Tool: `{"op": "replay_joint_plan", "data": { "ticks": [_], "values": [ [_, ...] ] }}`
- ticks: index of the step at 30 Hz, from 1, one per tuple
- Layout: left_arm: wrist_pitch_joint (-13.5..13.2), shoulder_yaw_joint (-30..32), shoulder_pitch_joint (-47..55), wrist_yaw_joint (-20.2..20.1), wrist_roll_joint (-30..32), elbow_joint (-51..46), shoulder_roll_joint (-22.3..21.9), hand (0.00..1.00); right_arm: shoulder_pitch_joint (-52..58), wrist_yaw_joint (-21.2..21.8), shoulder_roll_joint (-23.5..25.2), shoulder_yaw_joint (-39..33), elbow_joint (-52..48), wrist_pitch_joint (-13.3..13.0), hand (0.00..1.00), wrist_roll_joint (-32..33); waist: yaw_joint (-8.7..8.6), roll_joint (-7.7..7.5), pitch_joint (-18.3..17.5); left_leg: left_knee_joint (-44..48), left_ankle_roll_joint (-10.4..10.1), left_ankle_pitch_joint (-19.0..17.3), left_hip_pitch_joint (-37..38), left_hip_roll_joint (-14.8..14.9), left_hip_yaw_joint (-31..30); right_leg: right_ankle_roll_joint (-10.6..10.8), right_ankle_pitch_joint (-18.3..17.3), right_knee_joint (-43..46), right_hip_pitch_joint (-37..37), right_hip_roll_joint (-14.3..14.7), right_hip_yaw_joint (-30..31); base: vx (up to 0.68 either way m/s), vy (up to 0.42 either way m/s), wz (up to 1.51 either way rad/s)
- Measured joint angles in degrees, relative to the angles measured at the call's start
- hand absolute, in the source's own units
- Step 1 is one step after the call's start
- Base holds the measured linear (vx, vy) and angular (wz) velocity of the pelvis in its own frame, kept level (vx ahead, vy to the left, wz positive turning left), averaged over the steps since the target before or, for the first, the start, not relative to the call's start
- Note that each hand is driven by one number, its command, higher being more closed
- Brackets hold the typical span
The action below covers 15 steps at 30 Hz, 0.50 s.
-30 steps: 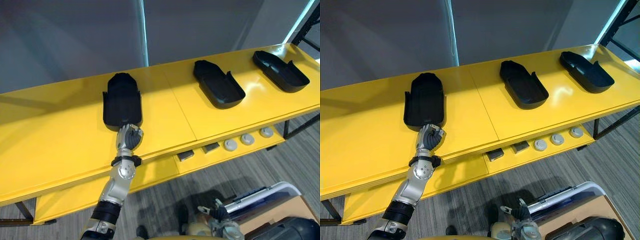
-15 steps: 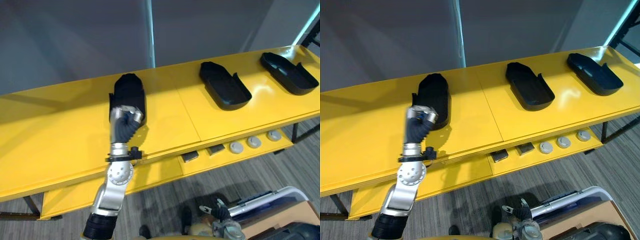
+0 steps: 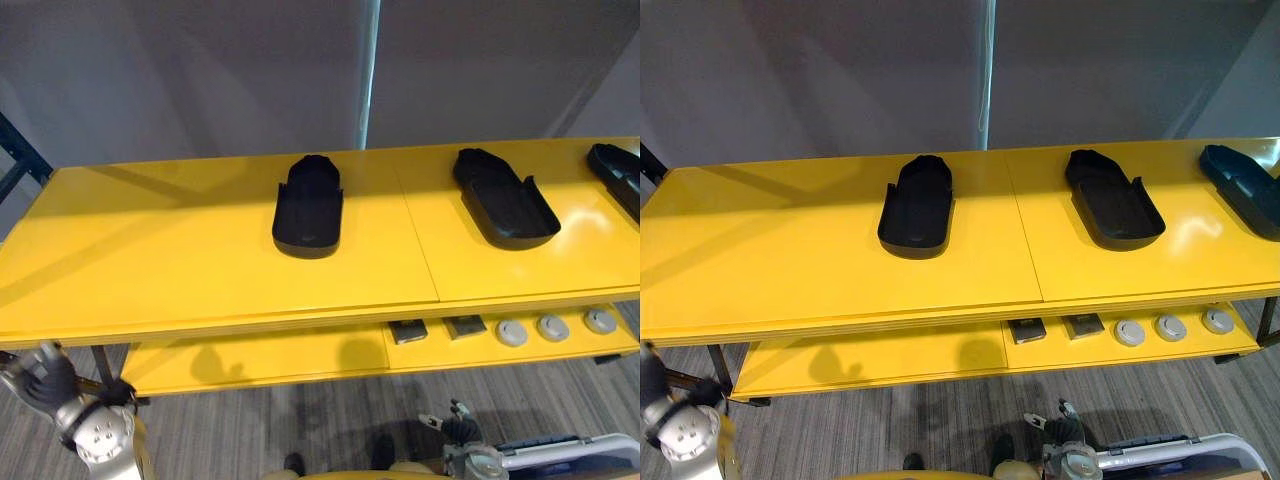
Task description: Walk over and take plastic housings, then place them on the shelf
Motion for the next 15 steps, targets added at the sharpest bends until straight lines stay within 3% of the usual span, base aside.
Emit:
{"op": "replay_joint_plan", "data": {
  "ticks": [5, 10, 15],
  "values": [
    [2.1, -7.0, 0.0, -5.9, 0.0, 17.0, -1.9, 0.00, 0.1, -0.2, 0.4, 0.0, 1.1, 0.1, 0.00, 0.1, 0.22, -0.37, -0.2, -0.2, -0.1, 0.0, 0.5, -0.1, 0.6, 0.0, -0.1, 0.0, 0.1, -0.1, 0.5, -0.01, 0.007, -0.05],
    [2.0, -13.4, -0.3, -8.6, 0.1, 18.8, -2.7, 0.00, -0.2, -0.7, 0.4, -0.2, 1.2, 0.2, 0.00, 0.1, -0.72, -0.31, -0.2, -0.2, -0.3, -0.2, 0.6, -0.1, 0.7, 0.0, -0.1, -0.1, 0.1, -0.1, 0.6, 0.00, 0.000, 0.00],
    [1.9, -18.7, -2.4, -10.7, 2.1, 19.9, -2.4, 0.00, -0.3, -1.2, 0.4, -0.5, 1.3, 0.2, 0.00, 0.1, -1.15, 0.73, 0.4, -0.3, -0.4, -0.3, 0.9, 0.1, 1.4, 0.1, -0.1, 0.0, -0.1, 0.1, 1.3, 0.01, 0.003, -0.08]
  ]
}}
